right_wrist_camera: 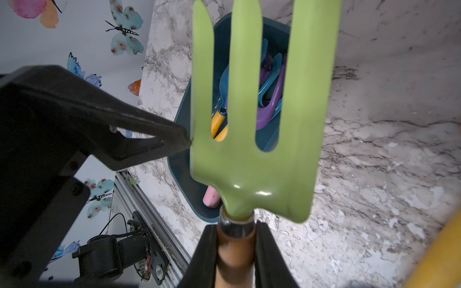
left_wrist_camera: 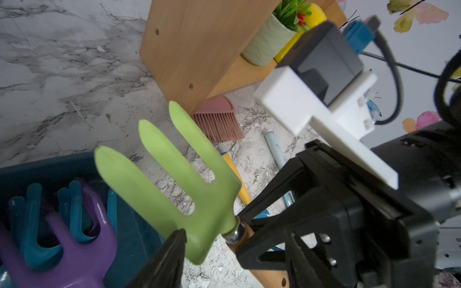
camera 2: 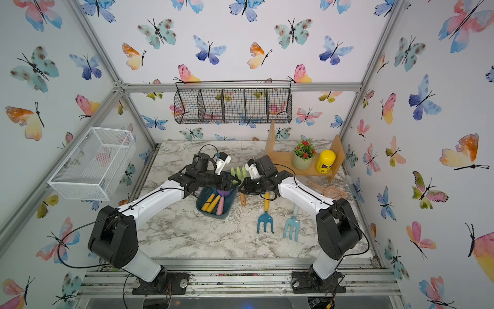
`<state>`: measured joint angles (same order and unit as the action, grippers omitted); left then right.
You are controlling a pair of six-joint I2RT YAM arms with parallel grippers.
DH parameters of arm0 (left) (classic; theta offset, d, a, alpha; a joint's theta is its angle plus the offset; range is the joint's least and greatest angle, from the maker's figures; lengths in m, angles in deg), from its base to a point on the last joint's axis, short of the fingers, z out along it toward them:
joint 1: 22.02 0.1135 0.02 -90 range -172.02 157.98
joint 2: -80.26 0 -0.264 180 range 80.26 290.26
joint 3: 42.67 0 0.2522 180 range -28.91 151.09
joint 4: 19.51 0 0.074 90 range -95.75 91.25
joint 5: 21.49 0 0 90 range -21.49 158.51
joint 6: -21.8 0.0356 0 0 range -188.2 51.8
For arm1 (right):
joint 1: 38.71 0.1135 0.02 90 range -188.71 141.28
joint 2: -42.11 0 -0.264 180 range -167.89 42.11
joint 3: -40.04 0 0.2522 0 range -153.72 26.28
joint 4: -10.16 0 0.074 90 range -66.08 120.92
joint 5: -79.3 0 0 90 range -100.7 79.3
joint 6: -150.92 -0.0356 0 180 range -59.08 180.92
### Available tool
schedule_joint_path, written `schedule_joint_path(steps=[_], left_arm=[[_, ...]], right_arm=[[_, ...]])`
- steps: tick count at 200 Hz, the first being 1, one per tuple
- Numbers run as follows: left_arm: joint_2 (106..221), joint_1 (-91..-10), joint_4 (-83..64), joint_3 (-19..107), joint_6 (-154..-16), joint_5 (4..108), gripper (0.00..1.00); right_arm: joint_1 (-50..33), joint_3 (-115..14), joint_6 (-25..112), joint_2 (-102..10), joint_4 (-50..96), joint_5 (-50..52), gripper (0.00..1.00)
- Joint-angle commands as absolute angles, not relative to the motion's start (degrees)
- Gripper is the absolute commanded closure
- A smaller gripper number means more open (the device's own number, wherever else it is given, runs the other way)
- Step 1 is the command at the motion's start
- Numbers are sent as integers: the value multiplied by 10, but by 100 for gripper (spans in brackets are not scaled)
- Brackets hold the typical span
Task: Put the rake into the storage box
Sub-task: Pick up the rake at the center of the board.
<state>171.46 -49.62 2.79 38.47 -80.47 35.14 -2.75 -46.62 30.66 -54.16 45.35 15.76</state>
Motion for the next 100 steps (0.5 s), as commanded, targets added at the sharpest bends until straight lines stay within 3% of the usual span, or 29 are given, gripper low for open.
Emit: schedule_joint_path(steps=[1,100], left_arm=[[1715,-481,40,387,-802,379,34],[1734,-478,-43,370,-858,314,35]], right_arm=[[-24,-473,324,-524,434,188,90],[-24,-491,307,-533,406,210,90]])
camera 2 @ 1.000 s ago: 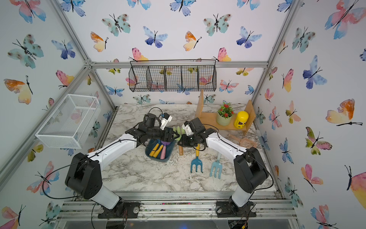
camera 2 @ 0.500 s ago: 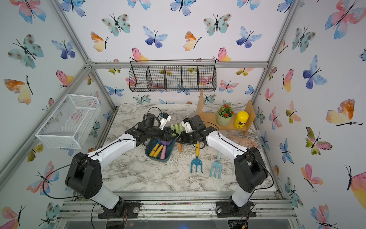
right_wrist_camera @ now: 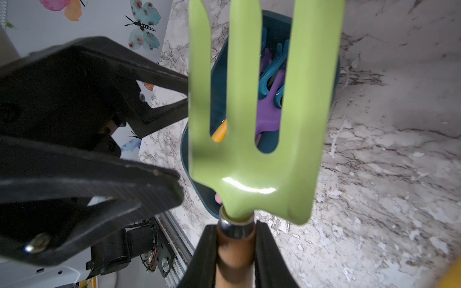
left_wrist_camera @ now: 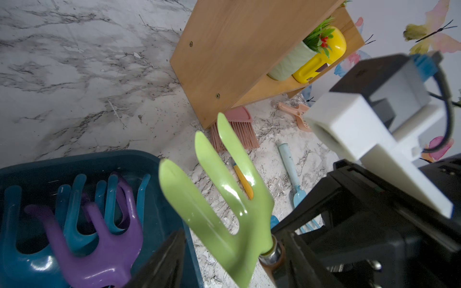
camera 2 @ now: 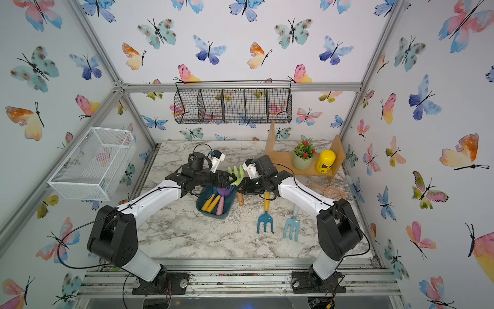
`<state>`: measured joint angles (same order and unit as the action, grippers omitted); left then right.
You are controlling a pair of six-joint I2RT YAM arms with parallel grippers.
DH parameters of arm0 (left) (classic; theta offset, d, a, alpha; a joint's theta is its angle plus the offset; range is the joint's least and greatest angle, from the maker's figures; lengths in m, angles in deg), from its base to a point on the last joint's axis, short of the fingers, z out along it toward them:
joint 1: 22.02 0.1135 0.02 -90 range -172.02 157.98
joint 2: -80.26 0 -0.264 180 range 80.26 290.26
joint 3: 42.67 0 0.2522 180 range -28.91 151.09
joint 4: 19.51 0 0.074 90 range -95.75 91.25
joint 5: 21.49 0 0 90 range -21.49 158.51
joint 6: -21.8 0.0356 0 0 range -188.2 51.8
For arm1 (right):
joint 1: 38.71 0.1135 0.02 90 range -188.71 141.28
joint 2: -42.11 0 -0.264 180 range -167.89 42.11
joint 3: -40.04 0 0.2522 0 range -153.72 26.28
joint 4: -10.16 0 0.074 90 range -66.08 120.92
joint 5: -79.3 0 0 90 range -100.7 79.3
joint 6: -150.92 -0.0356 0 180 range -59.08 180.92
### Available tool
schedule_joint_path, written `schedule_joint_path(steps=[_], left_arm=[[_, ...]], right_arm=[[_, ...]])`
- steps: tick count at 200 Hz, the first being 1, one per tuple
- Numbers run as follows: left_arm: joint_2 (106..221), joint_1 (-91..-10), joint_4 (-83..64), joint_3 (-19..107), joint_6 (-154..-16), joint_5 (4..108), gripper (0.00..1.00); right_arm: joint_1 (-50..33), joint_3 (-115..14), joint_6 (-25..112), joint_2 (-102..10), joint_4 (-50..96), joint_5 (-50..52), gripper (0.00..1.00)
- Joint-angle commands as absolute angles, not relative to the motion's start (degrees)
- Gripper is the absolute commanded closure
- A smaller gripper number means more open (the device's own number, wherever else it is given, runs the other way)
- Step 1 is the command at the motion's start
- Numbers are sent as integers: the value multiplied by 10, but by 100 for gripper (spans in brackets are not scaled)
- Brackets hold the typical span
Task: Put the rake into the storage box
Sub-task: Pick up the rake at the center of the board.
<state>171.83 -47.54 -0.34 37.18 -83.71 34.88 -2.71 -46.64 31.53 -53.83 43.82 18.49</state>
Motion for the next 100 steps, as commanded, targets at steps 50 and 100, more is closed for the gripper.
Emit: schedule_joint_path(steps=[50,100], left_arm=[[1748,-478,-93,356,-899,271,45],[1756,-478,-117,342,-929,270,100]], right_arm=[[-24,-513,300,-550,399,216,89],[-24,-517,298,-557,396,216,87]])
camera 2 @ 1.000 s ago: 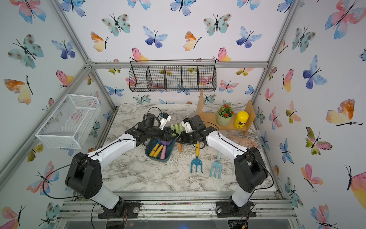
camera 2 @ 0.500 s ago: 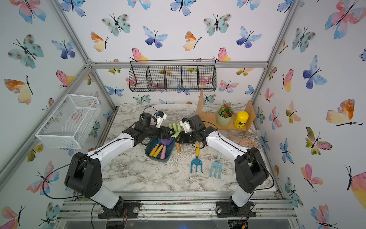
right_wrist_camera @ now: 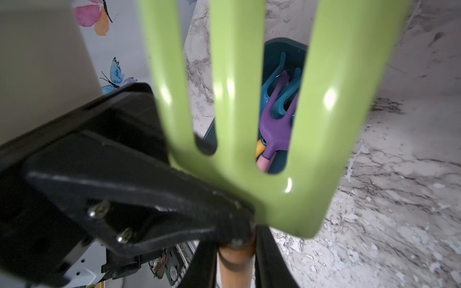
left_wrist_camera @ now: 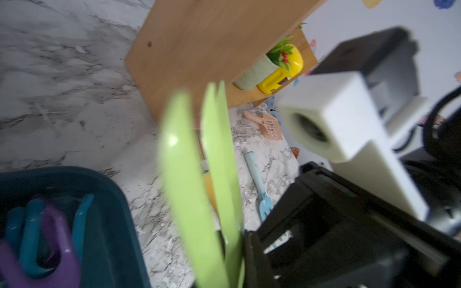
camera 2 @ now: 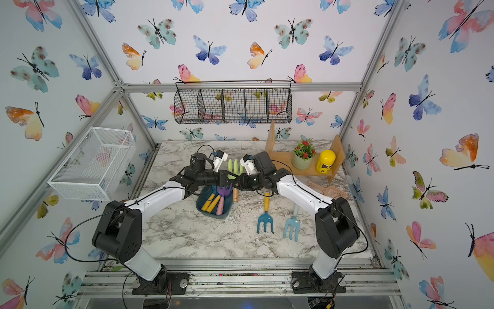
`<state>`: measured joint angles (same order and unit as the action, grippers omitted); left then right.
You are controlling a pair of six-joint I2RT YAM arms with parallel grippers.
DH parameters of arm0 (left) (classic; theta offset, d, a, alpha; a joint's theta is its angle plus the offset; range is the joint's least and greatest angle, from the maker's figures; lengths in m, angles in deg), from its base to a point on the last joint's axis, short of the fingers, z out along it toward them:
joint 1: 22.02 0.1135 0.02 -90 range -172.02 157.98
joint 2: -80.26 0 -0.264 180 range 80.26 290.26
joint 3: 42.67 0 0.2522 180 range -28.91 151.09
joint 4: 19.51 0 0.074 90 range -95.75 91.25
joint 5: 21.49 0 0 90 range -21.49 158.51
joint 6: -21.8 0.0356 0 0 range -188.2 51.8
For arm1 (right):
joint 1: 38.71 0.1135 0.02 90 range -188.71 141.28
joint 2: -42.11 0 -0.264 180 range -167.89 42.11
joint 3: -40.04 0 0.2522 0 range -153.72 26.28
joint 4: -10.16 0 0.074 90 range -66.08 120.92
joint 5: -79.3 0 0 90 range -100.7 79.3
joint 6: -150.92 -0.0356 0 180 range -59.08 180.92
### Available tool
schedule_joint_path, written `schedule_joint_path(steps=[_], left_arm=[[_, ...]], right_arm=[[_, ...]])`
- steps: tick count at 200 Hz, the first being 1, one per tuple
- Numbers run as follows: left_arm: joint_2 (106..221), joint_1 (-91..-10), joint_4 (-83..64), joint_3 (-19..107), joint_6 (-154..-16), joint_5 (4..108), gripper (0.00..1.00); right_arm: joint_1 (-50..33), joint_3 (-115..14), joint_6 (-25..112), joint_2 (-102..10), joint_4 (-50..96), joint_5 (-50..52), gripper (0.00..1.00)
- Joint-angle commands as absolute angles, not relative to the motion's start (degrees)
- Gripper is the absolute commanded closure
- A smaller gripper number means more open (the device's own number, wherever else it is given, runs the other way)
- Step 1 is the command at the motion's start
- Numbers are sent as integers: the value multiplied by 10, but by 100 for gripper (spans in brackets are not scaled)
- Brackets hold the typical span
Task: Put the rake into the storage box
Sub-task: Pick up the rake at the center of the board.
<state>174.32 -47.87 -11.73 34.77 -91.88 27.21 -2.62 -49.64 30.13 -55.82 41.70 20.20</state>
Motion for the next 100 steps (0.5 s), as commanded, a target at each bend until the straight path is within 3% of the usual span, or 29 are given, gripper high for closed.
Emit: schedule_joint_path(steps=[1,11,24,46,100], left_arm=[[1756,-478,-116,342,-929,271,100],[1751,-478,-107,341,-923,283,100],[1742,-476,-90,341,-912,308,100],[1723,-469,-61,340,-889,355,100],[1703,-454,-10,327,-832,448,100]], right_arm=[[-24,-517,298,-557,396,216,86],[-24,-514,298,-555,395,211,82],[-24,-507,295,-549,393,199,63],[-24,-495,292,-542,391,178,46],[-24,-484,291,-543,389,179,44]])
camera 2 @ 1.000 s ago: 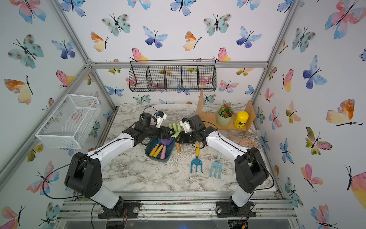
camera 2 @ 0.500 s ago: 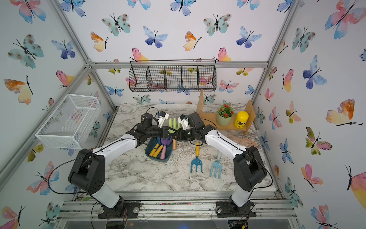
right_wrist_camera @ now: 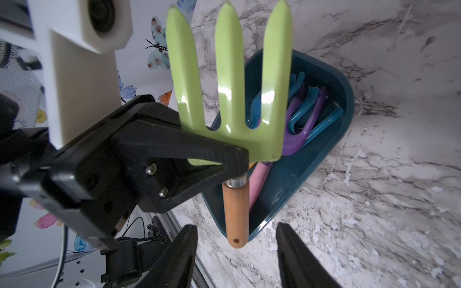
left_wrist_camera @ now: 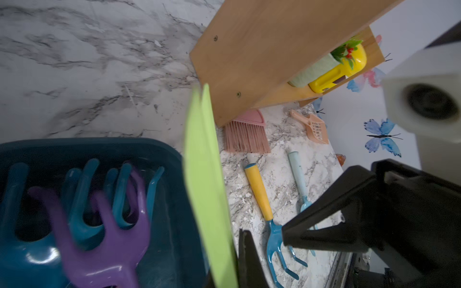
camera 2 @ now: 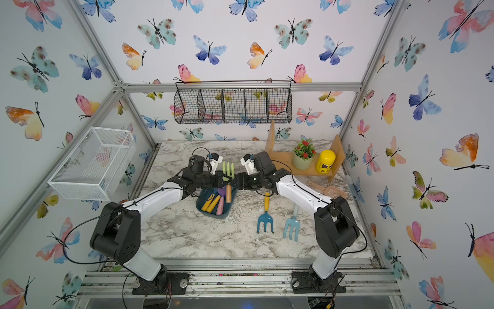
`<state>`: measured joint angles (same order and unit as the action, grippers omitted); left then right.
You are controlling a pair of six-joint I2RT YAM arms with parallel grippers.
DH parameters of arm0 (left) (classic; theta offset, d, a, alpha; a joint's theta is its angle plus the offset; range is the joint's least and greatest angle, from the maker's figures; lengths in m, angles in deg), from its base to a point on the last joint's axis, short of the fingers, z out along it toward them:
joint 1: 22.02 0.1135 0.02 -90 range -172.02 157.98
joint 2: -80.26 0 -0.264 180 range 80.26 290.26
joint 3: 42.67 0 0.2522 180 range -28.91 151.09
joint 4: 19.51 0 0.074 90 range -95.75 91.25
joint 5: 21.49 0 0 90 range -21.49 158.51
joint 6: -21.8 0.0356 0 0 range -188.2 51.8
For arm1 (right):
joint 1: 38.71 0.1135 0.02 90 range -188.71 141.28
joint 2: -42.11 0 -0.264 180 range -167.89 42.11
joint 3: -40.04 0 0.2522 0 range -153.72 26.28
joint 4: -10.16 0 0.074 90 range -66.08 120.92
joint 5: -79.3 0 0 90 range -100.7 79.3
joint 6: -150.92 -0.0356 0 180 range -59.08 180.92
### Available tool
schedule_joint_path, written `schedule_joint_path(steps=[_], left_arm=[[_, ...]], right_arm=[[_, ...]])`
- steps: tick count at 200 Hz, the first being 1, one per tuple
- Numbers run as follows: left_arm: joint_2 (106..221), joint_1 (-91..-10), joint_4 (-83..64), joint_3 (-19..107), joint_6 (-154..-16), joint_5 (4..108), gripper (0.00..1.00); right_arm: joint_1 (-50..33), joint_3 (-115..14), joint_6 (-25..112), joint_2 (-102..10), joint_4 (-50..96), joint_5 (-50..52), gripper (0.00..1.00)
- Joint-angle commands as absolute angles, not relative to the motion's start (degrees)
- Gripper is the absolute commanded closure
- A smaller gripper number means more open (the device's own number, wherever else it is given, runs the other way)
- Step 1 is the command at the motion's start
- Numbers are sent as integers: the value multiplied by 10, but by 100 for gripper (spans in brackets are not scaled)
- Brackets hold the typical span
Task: Put the rake into the storage box
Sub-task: Pick up the rake at the center of the board, then place the rake in the storage box.
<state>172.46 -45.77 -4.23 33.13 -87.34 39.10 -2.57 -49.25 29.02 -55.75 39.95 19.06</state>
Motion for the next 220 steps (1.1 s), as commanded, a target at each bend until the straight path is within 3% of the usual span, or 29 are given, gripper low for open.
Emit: schedule_joint_path(steps=[1,99,109,131,142,165,220], left_arm=[[1704,-454,-9,326,-831,448,100],[1766,-503,39,296,-793,470,100],[1769,-503,48,300,-790,475,92],[1773,-504,68,311,-789,494,62],[1772,-504,76,319,-790,508,55],[1764,-503,92,341,-796,547,51],[1718,-500,80,383,-826,644,50]], right_arm=[[-24,-484,291,-543,389,179,44],[-24,-477,300,-542,392,174,44],[-24,-476,301,-542,394,173,44],[-24,-475,305,-544,402,163,43],[-24,-473,307,-544,408,150,43],[-27,-471,305,-545,433,111,42],[-50,-449,307,-532,504,54,39]])
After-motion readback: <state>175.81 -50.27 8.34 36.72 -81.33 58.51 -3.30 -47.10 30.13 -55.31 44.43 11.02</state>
